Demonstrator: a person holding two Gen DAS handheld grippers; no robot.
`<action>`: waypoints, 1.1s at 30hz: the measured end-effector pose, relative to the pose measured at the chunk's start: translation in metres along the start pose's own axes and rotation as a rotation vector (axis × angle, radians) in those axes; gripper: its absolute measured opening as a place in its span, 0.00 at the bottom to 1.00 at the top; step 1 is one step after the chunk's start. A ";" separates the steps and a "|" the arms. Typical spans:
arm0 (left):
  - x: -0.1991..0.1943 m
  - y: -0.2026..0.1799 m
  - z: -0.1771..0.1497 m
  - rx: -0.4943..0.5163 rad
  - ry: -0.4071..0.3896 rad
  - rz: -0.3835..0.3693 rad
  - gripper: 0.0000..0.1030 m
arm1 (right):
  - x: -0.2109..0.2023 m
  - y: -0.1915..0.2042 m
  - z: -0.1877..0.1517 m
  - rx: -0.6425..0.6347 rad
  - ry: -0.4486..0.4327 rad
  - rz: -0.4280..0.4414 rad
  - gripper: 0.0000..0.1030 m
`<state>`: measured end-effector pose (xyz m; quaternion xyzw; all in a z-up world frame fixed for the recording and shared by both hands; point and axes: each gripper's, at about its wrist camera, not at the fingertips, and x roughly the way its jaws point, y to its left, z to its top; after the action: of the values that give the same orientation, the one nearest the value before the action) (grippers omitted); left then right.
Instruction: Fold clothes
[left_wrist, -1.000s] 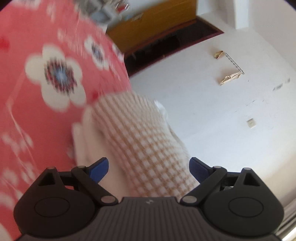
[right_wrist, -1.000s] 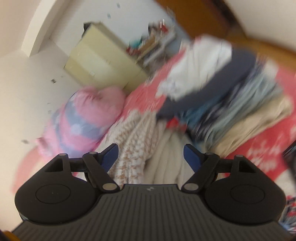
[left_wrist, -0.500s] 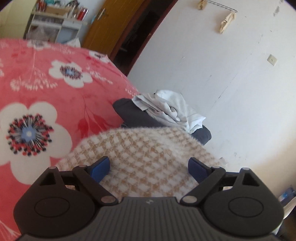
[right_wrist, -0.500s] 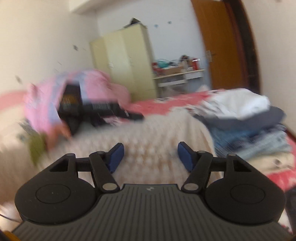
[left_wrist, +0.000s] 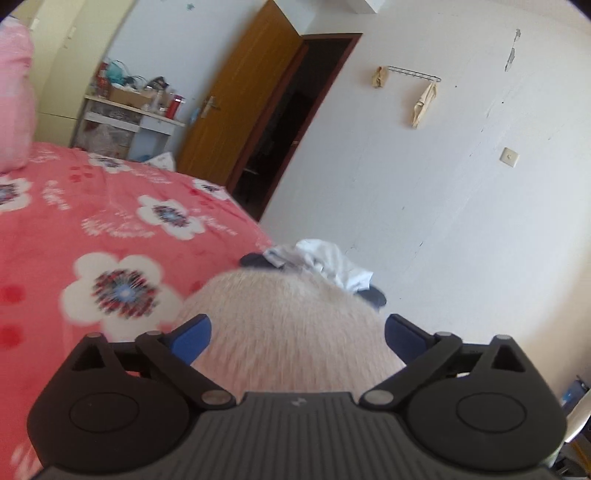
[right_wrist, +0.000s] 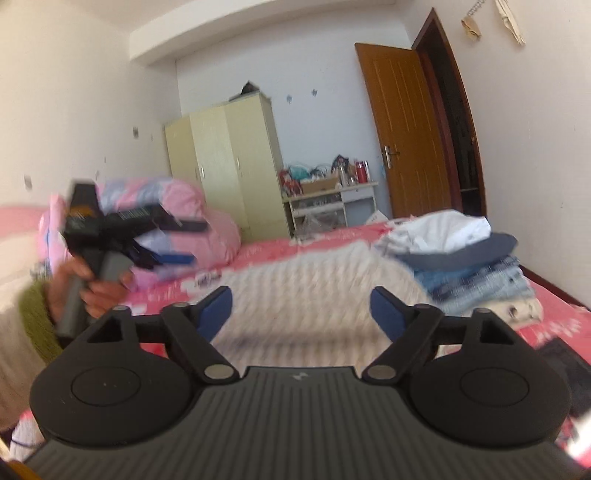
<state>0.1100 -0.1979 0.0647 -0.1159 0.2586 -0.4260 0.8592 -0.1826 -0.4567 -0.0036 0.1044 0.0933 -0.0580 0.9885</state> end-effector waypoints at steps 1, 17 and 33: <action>-0.017 -0.004 -0.012 0.009 -0.017 0.041 0.99 | -0.006 0.009 -0.009 0.002 0.022 -0.003 0.88; -0.128 -0.031 -0.138 0.016 0.079 0.224 1.00 | -0.047 0.132 -0.078 -0.056 0.256 -0.265 0.99; -0.138 -0.072 -0.159 0.223 0.045 0.437 1.00 | -0.071 0.134 -0.067 0.040 0.161 -0.385 0.99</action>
<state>-0.0945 -0.1288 0.0089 0.0479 0.2480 -0.2583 0.9324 -0.2455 -0.3054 -0.0281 0.1087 0.1892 -0.2392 0.9462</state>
